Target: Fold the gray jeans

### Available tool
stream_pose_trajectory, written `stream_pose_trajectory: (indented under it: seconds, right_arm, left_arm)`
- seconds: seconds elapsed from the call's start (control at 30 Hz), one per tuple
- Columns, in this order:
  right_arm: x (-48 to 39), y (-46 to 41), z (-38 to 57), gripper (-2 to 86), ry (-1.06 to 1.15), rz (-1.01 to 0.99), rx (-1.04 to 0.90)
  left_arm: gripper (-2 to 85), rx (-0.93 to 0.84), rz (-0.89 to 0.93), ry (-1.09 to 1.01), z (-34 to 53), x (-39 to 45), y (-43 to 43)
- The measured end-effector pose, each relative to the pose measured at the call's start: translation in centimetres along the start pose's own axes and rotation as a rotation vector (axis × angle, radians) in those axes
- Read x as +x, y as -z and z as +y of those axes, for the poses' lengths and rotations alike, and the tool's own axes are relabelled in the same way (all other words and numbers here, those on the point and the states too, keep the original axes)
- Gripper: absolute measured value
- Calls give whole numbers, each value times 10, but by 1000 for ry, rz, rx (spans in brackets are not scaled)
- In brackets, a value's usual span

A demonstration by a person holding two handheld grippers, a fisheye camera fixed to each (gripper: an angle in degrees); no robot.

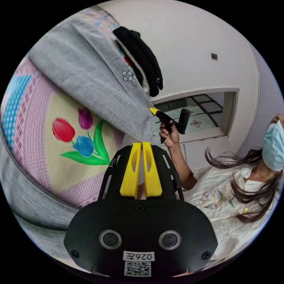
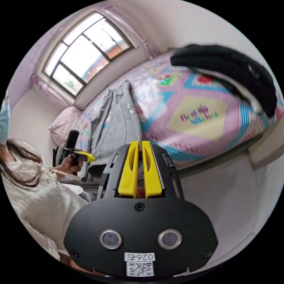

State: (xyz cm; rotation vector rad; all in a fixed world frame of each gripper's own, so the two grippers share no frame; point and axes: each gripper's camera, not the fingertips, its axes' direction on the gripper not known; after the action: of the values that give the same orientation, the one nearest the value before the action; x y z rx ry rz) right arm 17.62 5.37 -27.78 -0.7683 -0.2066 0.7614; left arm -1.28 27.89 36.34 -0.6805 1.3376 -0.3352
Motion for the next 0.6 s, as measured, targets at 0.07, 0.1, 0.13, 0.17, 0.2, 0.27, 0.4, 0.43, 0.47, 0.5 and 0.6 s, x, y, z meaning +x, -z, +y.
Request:
stream_pose_trajectory:
  seconds: [0.07, 0.1, 0.13, 0.17, 0.2, 0.27, 0.4, 0.43, 0.47, 0.5, 0.6]
  right_arm:
    - [48, -15, 23, 34, -159, 9, -14]
    - [56, -14, 28, 45, -193, 25, -6]
    - [67, -10, 38, 66, -239, 37, 24]
    - [68, -3, 47, 78, -258, 38, 58]
    - [66, 1, 50, 80, -255, 42, 74]
    - [44, 7, 57, 83, -208, 76, 84]
    - [-20, -3, 62, 77, -57, 86, 72]
    - [-44, -15, 64, 69, -2, 51, 57]
    - [-69, -30, 66, 63, 52, 10, 42]
    - [-82, -39, 67, 61, 80, -14, 29]
    - [-147, -96, 76, 58, 200, -155, -64]
  left_arm:
    - [46, -14, 77, 58, 6, -10, -5]
    - [66, -20, 97, 65, 9, -9, -3]
    - [79, -27, 95, 47, 13, -4, 3]
    - [84, -27, 85, 35, 15, 0, 8]
    - [89, -16, 54, 19, 20, 7, 20]
    - [91, 40, 12, 16, 32, 16, 47]
    - [71, 284, -143, 75, 65, 34, 126]
    - [67, 367, -200, 97, 75, 38, 150]
    - [67, 406, -228, 105, 79, 40, 161]
    - [67, 474, -281, 121, 87, 43, 182]
    - [93, 611, -394, 144, 99, 52, 230]
